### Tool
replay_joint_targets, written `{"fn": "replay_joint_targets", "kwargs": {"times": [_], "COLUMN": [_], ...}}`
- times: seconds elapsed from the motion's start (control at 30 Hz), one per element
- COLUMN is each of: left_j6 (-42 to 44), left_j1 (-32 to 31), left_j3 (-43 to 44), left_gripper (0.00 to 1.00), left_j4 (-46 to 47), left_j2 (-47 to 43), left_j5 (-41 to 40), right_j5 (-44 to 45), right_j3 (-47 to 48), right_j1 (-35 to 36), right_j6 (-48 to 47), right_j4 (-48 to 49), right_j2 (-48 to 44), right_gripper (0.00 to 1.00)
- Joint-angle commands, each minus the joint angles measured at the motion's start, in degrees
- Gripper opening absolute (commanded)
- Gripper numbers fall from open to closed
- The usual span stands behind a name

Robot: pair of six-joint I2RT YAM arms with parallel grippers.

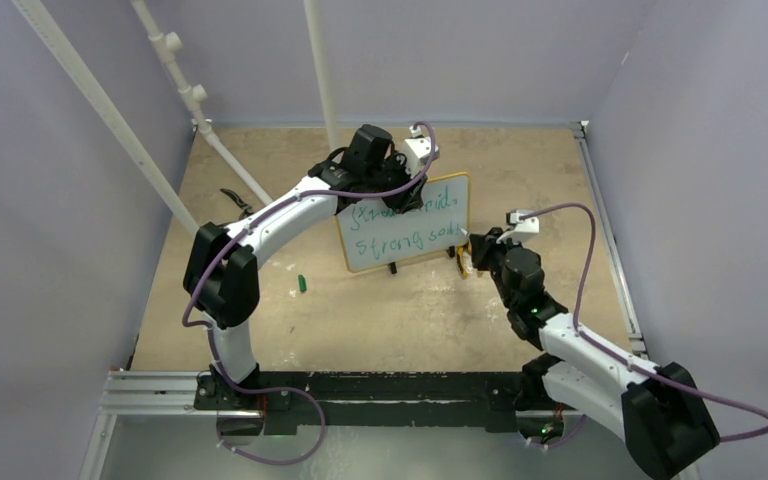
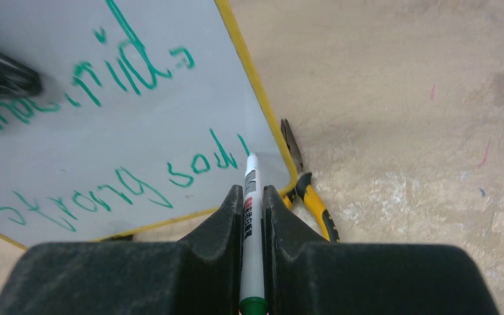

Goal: Write a sentence on the whiteboard

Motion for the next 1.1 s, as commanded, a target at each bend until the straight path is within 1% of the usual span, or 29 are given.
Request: {"fn": "replay_joint_targets", "kwargs": {"times": [0.0,0.1,0.3,0.7,0.97,1.07], "left_j6": [-1.28,-1.31,-1.3,-1.35,-1.52,-1.66], "left_j1": [-0.36,-0.31,-0.31,-0.29,-0.29,-0.33], "left_j3": [-2.1,-2.05,-1.99,-2.06,-2.14,-2.16], "left_gripper": [0.0,0.0,0.0,0.0,0.0,0.0], "left_j4": [-5.68,-5.68,-5.66,-5.59,-5.39,-5.33], "left_j2": [0.03,0.04,-0.02,-0.02,0.02,0.06], "left_j5": [1.03,1.11,1.13,0.94,0.37,-0.07], "right_j5": [2.73,3.07,2.28,2.7,1.84,1.35], "right_j3": [-1.2,-1.7,0.02,0.57,-0.22,0.84], "right_j1": [0.04,0.02,0.02,0.0,0.03,-0.03], "right_j6": [0.94,1.16,1.12,1.38,0.5,0.76], "right_j4": [1.49,1.5,1.05,0.79,1.14,-0.07], "right_j2": [-6.25,-7.44,-3.62,-2.1,-4.64,-3.13], "right_gripper": [0.0,0.0,0.0,0.0,0.0,0.0]}}
